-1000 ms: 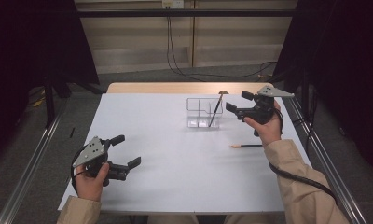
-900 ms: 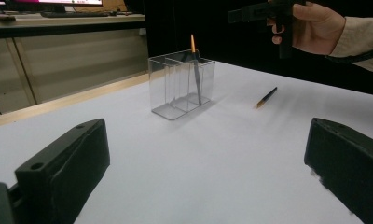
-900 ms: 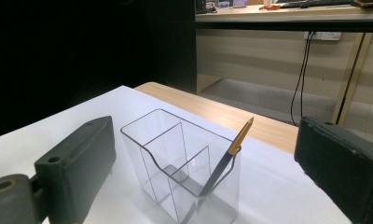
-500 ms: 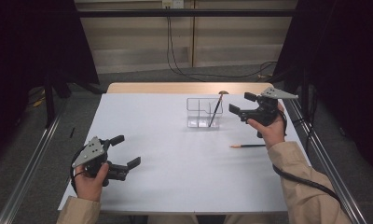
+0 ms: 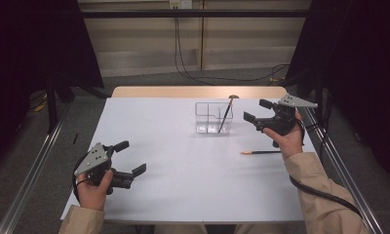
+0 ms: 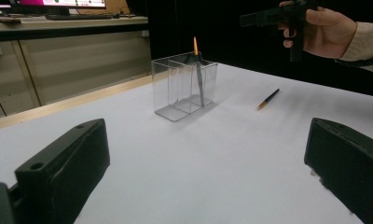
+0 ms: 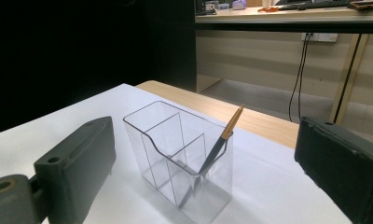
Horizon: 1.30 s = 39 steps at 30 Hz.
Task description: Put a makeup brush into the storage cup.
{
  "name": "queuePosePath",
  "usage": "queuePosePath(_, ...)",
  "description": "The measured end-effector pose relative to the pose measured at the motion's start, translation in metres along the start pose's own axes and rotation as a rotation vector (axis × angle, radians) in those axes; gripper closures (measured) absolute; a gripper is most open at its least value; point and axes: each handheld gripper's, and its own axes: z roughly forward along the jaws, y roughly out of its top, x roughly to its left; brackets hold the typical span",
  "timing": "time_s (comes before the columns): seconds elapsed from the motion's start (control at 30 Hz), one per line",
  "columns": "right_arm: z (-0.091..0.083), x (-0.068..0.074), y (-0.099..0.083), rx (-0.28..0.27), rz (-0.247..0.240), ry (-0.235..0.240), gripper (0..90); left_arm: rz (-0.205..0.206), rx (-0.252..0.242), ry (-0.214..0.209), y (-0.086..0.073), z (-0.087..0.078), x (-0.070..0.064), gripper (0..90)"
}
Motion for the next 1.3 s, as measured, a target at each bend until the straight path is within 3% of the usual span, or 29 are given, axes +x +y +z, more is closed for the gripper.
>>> queuePosePath(0.43, -0.013, -0.002, -0.006, 0.001, 0.003, -0.004, 4.6, 0.004, -0.002, 0.001, 0.001, 0.000, 0.000, 0.0)
queuePosePath(1.3, -0.040, 0.008, -0.018, 0.005, -0.002, 0.005, 4.3, 0.002, -0.003, 0.001, 0.000, 0.000, -0.001, 0.0)
